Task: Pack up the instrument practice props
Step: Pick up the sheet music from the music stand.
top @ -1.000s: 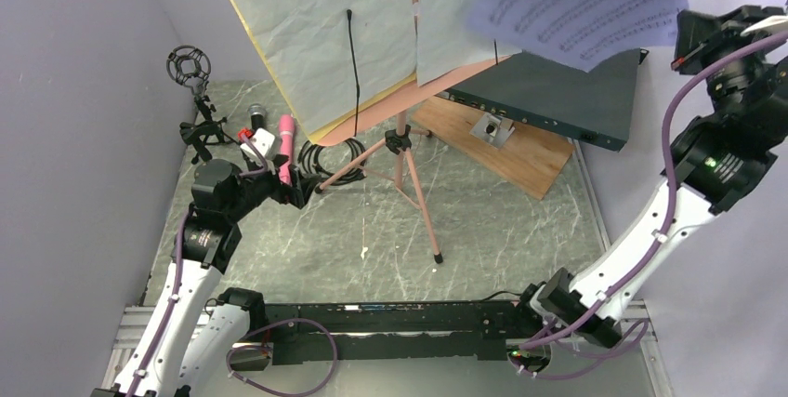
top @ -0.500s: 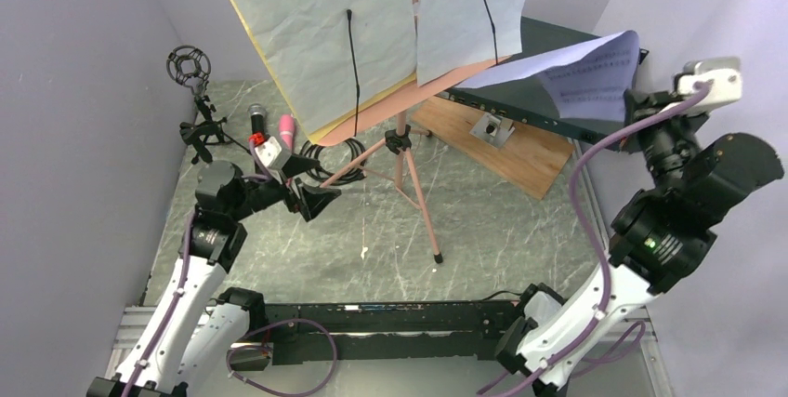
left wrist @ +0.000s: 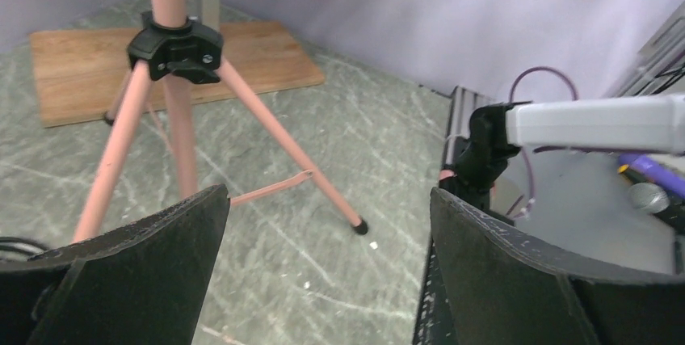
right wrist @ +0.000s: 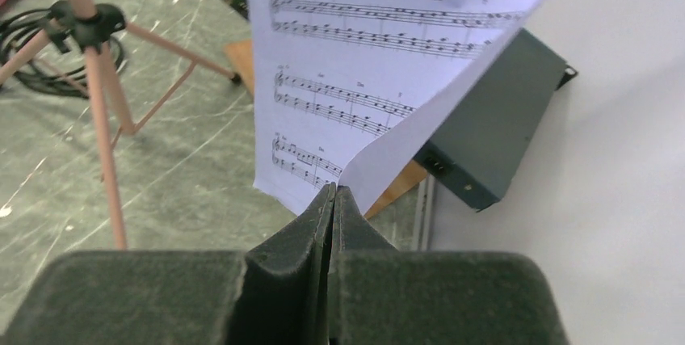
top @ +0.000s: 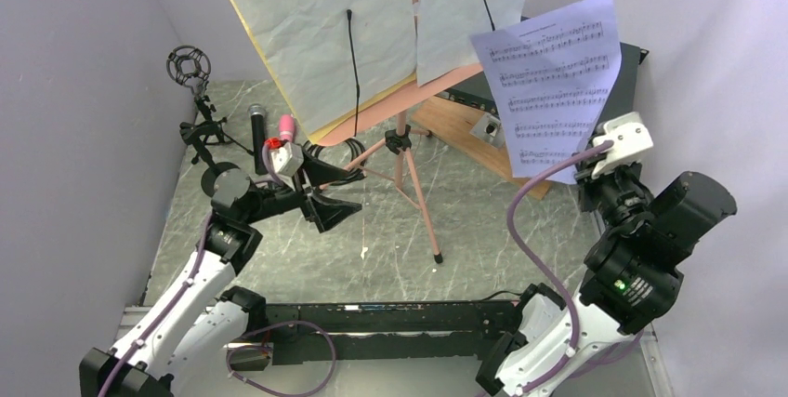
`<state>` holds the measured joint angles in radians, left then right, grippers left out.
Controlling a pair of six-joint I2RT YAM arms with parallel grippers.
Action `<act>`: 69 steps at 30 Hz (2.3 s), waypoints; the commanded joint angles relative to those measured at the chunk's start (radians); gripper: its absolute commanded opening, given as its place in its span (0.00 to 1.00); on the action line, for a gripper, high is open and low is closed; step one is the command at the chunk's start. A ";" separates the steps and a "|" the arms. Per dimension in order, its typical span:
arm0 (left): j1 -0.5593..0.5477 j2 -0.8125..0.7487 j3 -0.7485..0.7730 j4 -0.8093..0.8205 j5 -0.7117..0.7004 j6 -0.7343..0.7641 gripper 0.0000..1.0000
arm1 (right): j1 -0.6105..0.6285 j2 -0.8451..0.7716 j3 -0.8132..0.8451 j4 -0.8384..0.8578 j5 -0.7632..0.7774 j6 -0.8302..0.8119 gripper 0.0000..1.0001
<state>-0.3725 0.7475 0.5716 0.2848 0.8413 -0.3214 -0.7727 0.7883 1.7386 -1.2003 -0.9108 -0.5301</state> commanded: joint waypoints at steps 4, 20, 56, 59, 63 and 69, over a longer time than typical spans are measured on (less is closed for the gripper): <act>-0.101 0.065 -0.029 0.275 -0.100 -0.253 0.99 | -0.002 -0.041 -0.062 -0.228 -0.163 -0.179 0.00; -0.375 0.361 -0.014 0.454 -0.418 -0.576 1.00 | -0.001 -0.098 -0.340 -0.298 -0.396 -0.246 0.00; -0.462 0.163 -0.056 0.155 -0.524 0.196 0.93 | 0.121 -0.074 -0.588 0.053 -0.553 -0.025 0.00; -0.462 0.153 -0.067 0.157 -0.530 0.188 0.92 | 0.149 -0.067 -0.603 0.079 -0.539 -0.013 0.00; -0.462 0.123 -0.073 0.133 -0.545 0.192 0.91 | 0.184 -0.058 -0.628 0.143 -0.525 0.040 0.00; -0.461 0.115 -0.085 0.149 -0.515 0.200 0.93 | 0.227 -0.052 -0.653 0.264 -0.502 0.130 0.00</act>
<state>-0.8310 0.8734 0.4717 0.3912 0.2920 -0.1455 -0.5686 0.7284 1.0943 -1.0672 -1.4204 -0.4732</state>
